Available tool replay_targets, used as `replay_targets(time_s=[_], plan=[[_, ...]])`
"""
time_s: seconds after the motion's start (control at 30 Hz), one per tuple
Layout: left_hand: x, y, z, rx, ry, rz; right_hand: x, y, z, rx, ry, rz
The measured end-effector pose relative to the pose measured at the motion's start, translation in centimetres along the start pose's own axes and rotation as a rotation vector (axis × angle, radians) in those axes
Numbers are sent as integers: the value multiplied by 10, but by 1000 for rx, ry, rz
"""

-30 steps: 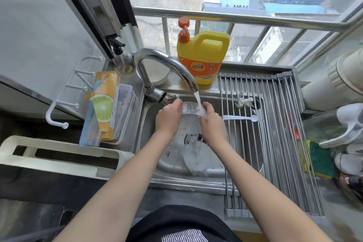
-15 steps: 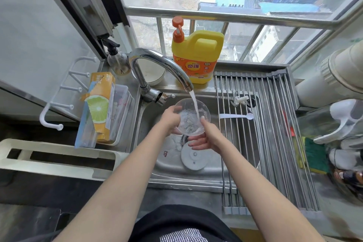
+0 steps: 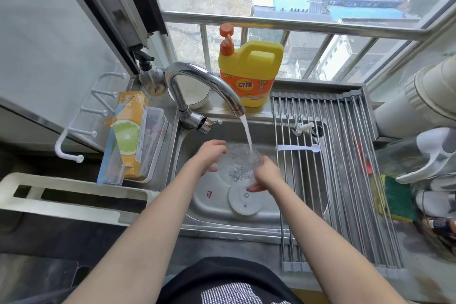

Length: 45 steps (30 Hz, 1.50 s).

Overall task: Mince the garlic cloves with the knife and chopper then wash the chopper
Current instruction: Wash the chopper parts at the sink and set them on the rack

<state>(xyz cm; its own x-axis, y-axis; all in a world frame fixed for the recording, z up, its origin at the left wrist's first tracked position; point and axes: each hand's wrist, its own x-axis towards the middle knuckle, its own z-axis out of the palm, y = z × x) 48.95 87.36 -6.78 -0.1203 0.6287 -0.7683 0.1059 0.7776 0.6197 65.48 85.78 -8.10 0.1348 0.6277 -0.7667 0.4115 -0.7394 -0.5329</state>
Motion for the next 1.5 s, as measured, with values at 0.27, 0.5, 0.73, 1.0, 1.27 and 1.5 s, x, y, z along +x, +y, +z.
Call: replay_targets(time_s=[0.27,0.5,0.73,1.0,1.27,1.5], plan=[[3,-14,-13,-57,68,-6,11,-10,-2,417,-78,134],[6,-12,-8,-46,56,26,3,-23,7,563,-62,118],[10,-18,-9,-29,61,-5,11,-11,12,582,-148,242],[14,-26,-12,18,98,7,50,11,37,769,-179,319],[18,-25,-14,-5,151,14,16,-7,23,852,-233,349],[13,-29,-16,9,193,-52,17,-10,26,1070,-131,245]])
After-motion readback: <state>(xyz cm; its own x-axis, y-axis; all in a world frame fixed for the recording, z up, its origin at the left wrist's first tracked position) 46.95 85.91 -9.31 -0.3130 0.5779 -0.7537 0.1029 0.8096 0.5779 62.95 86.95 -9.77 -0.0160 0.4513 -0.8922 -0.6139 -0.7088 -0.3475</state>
